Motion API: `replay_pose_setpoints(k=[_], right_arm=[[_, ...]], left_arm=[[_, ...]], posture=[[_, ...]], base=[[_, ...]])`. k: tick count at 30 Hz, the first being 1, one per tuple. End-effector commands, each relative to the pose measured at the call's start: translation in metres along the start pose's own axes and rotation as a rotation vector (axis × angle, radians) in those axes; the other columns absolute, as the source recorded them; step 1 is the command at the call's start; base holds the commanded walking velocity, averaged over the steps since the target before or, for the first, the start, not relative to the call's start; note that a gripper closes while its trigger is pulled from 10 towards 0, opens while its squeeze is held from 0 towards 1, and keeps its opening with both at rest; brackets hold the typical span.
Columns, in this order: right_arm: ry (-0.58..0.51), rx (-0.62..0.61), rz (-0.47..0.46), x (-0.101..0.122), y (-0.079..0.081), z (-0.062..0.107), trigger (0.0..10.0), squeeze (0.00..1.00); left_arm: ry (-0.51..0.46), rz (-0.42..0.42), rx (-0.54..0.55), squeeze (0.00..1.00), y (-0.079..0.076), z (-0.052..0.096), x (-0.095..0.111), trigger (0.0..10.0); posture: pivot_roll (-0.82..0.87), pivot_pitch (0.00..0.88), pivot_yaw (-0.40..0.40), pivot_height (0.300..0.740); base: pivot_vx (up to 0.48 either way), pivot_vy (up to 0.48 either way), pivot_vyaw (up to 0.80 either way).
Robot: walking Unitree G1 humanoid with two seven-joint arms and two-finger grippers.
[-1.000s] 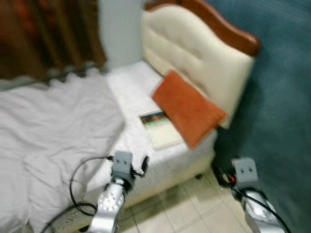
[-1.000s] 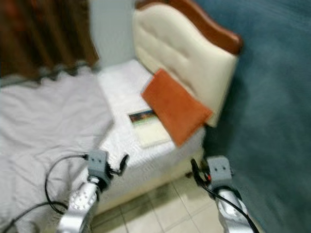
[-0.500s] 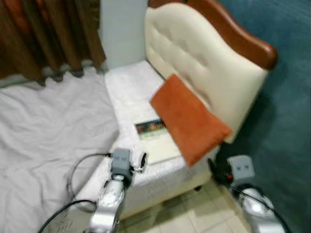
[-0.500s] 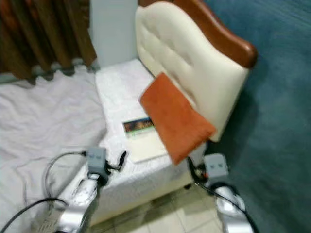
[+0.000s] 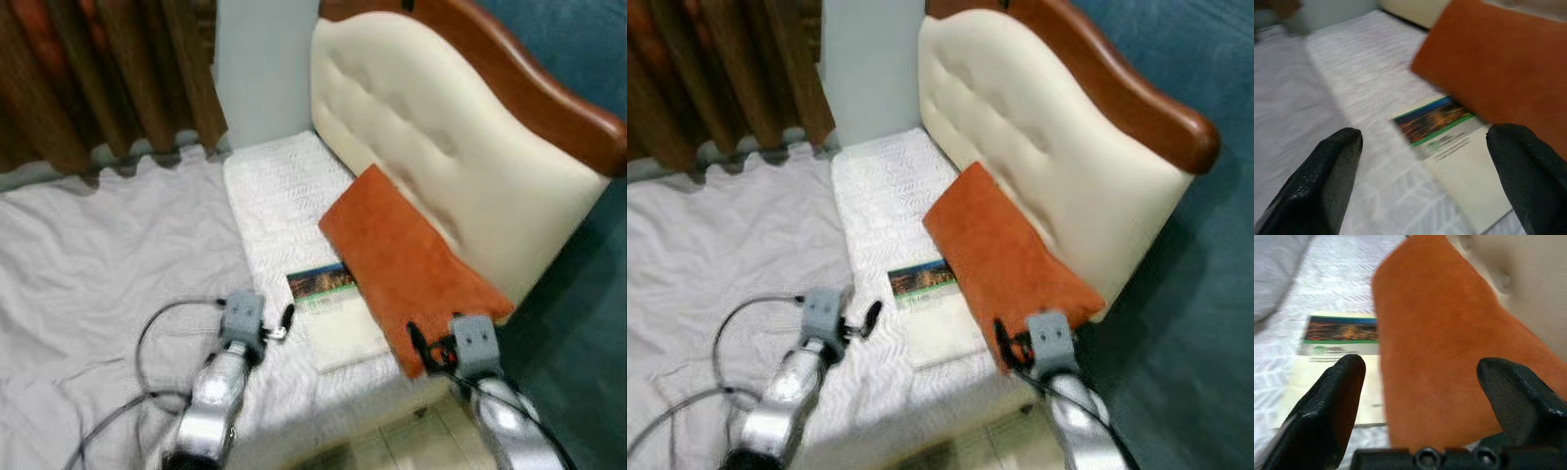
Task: Clean up the room
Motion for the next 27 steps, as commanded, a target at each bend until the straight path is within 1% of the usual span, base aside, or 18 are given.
replay_pose_setpoints(k=[1,5,6,7,9,10,11,12,14,15,17,18,20,21,22,24,25,27], right_arm=[[-0.010,-0.004,-0.005,0.003,0.000,0.001,10.0,0.00],[-0.018,-0.003,-0.010,0.003,0.001,0.004,10.0,0.00],[-0.023,-0.004,-0.019,0.003,0.002,0.008,10.0,0.00],[-0.032,0.000,-0.021,0.004,0.004,0.014,10.0,0.00],[-0.042,0.012,-0.019,0.007,0.010,0.026,10.0,0.00],[-0.042,0.012,-0.019,0.007,0.010,0.026,10.0,0.00],[-0.047,0.018,-0.015,0.009,0.014,0.032,10.0,0.00],[-0.052,0.021,-0.014,0.012,0.016,0.036,10.0,0.00],[-0.052,0.037,-0.003,0.015,0.026,0.052,10.0,0.00],[-0.042,0.041,-0.001,0.012,0.030,0.059,10.0,0.00],[-0.032,0.042,-0.001,0.010,0.033,0.064,10.0,0.00],[-0.031,0.043,-0.003,0.011,0.038,0.072,10.0,0.00],[-0.021,0.038,-0.008,0.008,0.040,0.076,10.0,0.00],[-0.014,0.032,-0.017,0.007,0.046,0.087,10.0,0.00],[-0.014,0.032,-0.017,0.007,0.046,0.087,10.0,0.00],[0.014,0.027,-0.029,0.005,0.054,0.112,10.0,0.00],[0.014,0.027,-0.029,0.005,0.054,0.112,10.0,0.00],[0.059,0.022,-0.035,0.001,0.058,0.133,10.0,0.00]], left_arm=[[0.005,-0.022,-0.035,0.00,-0.005,-0.001,0.000,10.0],[0.012,0.001,-0.056,0.00,-0.012,-0.002,-0.001,10.0],[0.028,0.026,-0.070,0.00,-0.018,-0.004,-0.003,10.0],[0.042,0.049,-0.083,0.00,-0.023,-0.006,-0.005,10.0],[0.124,0.072,-0.164,0.00,-0.045,-0.015,-0.010,10.0],[0.124,0.072,-0.164,0.00,-0.045,-0.015,-0.010,10.0],[0.173,0.107,-0.194,0.00,-0.054,-0.020,-0.013,10.0],[0.202,0.132,-0.213,0.00,-0.061,-0.022,-0.014,10.0],[0.265,0.175,-0.302,0.00,-0.080,-0.025,-0.012,10.0],[0.286,0.187,-0.347,0.00,-0.090,-0.026,-0.010,10.0],[0.296,0.184,-0.366,0.00,-0.095,-0.027,-0.008,10.0],[0.295,0.172,-0.364,0.00,-0.095,-0.028,-0.006,10.0],[0.297,0.157,-0.356,0.00,-0.095,-0.029,-0.005,10.0],[0.283,0.113,-0.322,0.00,-0.090,-0.032,-0.002,10.0],[0.283,0.113,-0.322,0.00,-0.090,-0.032,-0.002,10.0],[0.222,-0.032,-0.235,0.00,-0.078,-0.041,0.010,10.0],[0.222,-0.032,-0.235,0.00,-0.078,-0.041,0.010,10.0],[0.184,-0.056,-0.175,0.00,-0.070,-0.046,0.019,10.0]], posture=[[-0.09,0.105,0.002,0.740],[-0.11,0.117,0.014,0.740],[-0.12,0.137,0.017,0.740],[-0.14,0.176,0.016,0.740],[-0.17,0.246,0.017,0.740],[-0.17,0.246,0.017,0.740],[-0.20,0.313,0.010,0.740],[-0.20,0.329,0.010,0.740],[-0.28,0.458,0.034,0.740],[-0.29,0.477,0.035,0.740],[-0.30,0.495,0.039,0.740],[-0.33,0.536,0.044,0.740],[-0.33,0.536,0.044,0.740],[-0.36,0.583,0.052,0.740],[-0.36,0.583,0.052,0.740],[-0.38,0.627,0.058,0.740],[-0.38,0.627,0.058,0.740],[-0.40,0.643,0.050,0.740]], base=[[0.480,0.000,-0.80],[0.480,0.000,-0.80],[0.480,0.000,-0.76],[0.480,0.000,0.00],[0.000,0.000,0.00],[0.000,0.000,0.00],[0.000,0.000,0.00],[0.000,0.000,0.00],[0.000,0.000,0.00],[0.000,0.000,0.00],[0.000,0.000,0.00],[0.000,0.000,0.00],[0.000,0.000,0.00],[0.000,0.000,0.00],[0.000,0.000,0.00],[0.000,0.000,0.00],[0.000,0.000,0.00],[0.000,0.000,0.00]])
Point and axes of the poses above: a point about 5 cm out from each wrist's last joint towards the gripper, its own z axis pointing back from the gripper into the wrist, its own x axis along the axis of the wrist's last joint, y = z × x, the point moved 2 cm from there along -z, pointing out of the wrist towards the gripper, and after that the axes turned 15 degrees about -z, right-handed, at the moved point
